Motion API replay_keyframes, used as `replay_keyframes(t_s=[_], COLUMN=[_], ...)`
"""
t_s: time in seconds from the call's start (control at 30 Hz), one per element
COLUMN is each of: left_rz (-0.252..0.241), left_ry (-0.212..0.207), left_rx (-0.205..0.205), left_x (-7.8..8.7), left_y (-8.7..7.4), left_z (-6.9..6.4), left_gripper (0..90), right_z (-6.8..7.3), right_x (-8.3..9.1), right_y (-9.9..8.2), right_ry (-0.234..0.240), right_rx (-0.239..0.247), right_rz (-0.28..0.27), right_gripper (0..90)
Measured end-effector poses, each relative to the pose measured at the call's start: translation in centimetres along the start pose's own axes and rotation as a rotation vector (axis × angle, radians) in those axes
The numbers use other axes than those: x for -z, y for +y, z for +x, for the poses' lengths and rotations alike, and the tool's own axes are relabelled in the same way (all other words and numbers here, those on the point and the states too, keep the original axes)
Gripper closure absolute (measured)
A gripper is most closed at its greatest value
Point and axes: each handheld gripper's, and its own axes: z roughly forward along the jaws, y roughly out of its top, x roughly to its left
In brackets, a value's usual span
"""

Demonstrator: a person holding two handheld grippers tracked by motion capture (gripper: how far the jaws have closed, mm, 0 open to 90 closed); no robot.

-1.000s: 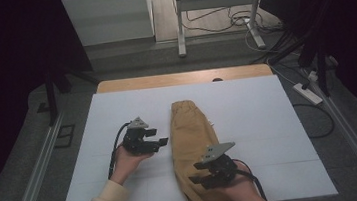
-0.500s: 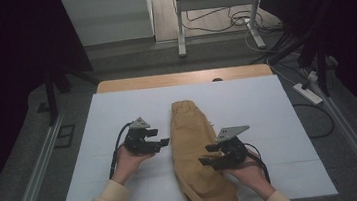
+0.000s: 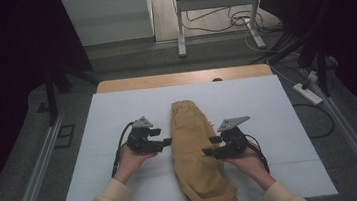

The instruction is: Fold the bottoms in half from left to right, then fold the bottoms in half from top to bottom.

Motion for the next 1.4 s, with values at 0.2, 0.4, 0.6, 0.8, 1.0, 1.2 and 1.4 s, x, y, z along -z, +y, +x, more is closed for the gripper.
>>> replay_keyframes(t_s=[0.2,0.4,0.6,0.8,1.0,1.2,1.4], left_rz=[0.001,-0.001,-0.002,0.011,0.021,0.013,0.015], left_ry=[0.001,0.0,-0.005,-0.009,-0.008,-0.002,0.017], left_rx=[0.005,0.012,0.02,0.021,0.04,0.064,0.069], left_x=[0.1,0.1,-0.2,-0.9,-1.6,-2.1,-3.0], left_y=[-0.1,-0.1,0.2,1.0,1.2,2.0,3.4], left_z=[0.0,0.1,0.4,0.8,1.6,2.3,2.9], left_gripper=[32.6,32.5,32.6,32.4,32.1,31.8,31.6], right_z=[-0.4,-0.8,-1.3,-1.9,-2.7,-3.5,-4.8], right_x=[-0.2,0.0,-0.1,-0.5,-0.9,-1.3,-1.6], right_y=[0.2,0.5,0.7,0.9,1.5,2.4,3.4], right_ry=[-0.017,-0.033,-0.042,-0.047,-0.06,-0.07,-0.083], right_rx=[0.013,0.012,0.009,0.001,-0.004,-0.015,-0.045], right_rz=[0.012,-0.004,-0.005,-0.006,-0.003,-0.006,-0.012], right_gripper=[41.1,41.1,41.1,41.1,41.1,41.1,41.1])
